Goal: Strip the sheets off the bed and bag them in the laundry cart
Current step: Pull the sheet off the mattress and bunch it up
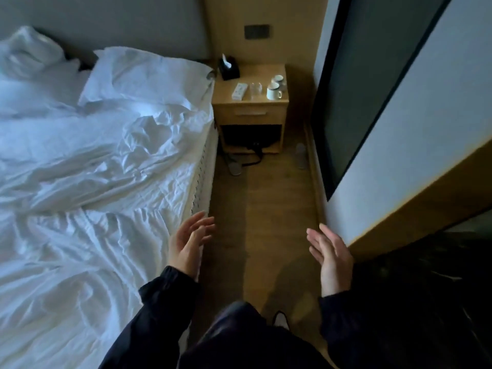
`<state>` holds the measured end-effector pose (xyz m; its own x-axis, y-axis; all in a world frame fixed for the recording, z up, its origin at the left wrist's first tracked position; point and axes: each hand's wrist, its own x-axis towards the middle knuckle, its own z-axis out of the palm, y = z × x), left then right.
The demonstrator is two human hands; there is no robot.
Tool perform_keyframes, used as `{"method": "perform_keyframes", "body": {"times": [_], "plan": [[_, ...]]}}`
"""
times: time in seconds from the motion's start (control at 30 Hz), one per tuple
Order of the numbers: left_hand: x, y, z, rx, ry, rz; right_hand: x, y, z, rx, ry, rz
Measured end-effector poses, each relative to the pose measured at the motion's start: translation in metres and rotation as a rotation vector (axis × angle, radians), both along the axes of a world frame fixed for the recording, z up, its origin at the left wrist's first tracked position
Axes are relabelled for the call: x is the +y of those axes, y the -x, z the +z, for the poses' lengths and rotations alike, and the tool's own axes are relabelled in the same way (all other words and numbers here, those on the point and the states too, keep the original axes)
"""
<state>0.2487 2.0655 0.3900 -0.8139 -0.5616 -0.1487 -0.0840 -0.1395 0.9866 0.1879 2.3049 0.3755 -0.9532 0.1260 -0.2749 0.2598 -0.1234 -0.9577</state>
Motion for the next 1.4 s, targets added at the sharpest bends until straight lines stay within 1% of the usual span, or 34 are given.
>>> {"method": "perform_keyframes", "body": {"times": [0.23,0.43,0.5,0.67,0.8,0.9,1.0,1.13,1.27,1.4], "plan": [[-0.031,0.098,-0.014,0.005,-0.003,0.209,-0.051,0.148,-0.007,0.007,-0.026,0.266],[-0.082,0.212,-0.034,0.025,-0.039,0.310,-0.113,0.283,-0.007,0.043,-0.060,0.406],[-0.100,0.254,-0.032,0.037,-0.053,0.312,-0.133,0.326,0.000,0.055,-0.065,0.410],[-0.150,0.351,-0.016,0.042,0.011,0.333,-0.187,0.433,0.015,0.088,-0.057,0.442],[-0.193,0.412,-0.007,0.060,0.043,0.404,-0.243,0.508,0.017,0.084,-0.052,0.539],[-0.233,0.446,-0.010,0.061,0.061,0.502,-0.300,0.554,0.009,0.079,-0.057,0.677],[-0.278,0.469,-0.012,0.043,0.075,0.637,-0.366,0.592,0.001,0.087,-0.072,0.829],[-0.331,0.480,-0.010,0.008,0.079,0.830,-0.464,0.626,0.000,0.073,-0.045,1.093],[-0.384,0.479,-0.013,-0.034,0.097,1.015,-0.565,0.635,0.000,0.072,-0.041,1.354],[-0.432,0.468,-0.025,-0.066,0.084,1.161,-0.655,0.621,-0.014,0.073,-0.064,1.638]]}}
